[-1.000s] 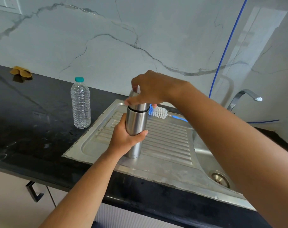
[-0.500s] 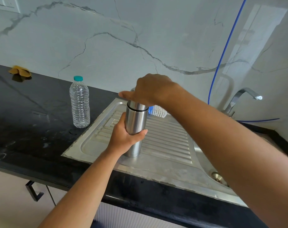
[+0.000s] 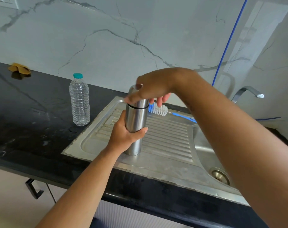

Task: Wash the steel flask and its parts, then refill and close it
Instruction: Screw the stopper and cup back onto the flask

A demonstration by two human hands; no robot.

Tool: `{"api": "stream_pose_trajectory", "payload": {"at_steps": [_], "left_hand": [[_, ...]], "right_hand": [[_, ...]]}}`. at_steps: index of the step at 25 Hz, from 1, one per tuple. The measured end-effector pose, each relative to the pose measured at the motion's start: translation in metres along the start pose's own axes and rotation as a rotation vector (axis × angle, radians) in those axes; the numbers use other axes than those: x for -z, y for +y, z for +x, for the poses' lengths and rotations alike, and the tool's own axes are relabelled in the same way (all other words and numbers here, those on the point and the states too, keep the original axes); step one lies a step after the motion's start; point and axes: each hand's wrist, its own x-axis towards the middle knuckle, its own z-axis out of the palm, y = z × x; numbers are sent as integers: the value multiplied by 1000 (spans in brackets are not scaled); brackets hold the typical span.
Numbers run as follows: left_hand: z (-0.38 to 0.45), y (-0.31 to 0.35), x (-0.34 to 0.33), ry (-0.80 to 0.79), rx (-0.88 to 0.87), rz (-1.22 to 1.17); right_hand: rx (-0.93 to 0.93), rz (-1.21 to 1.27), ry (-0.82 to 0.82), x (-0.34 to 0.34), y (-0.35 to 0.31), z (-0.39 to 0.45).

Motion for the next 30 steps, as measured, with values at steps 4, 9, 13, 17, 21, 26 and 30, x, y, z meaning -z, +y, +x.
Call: {"api": "stream_pose_trajectory", "payload": {"at_steps": [4,9,13,17,21,26,30], "left_hand": [[0,-1,-1,-14,2,-4],[0,-1,0,-20,1,-27],[1,-2,-2,-37,24,-25],[2,-2,-1,-73,71,-68],[6,-5,3,-170,118,-141],[0,1,-4,-59,87,-99],[-3,6,-7,13,91,-46]], "right_hand": [[36,-125,214,-15,1,-1],[57,-71,166,-14,5,1],[111,-191,316,-21,7,7],[130,-343,345,-25,7,20],[625,-275,393,-32,25,34],[529,-250,607,-49,21,38],[226,-264,655,-51,5,30]]}}
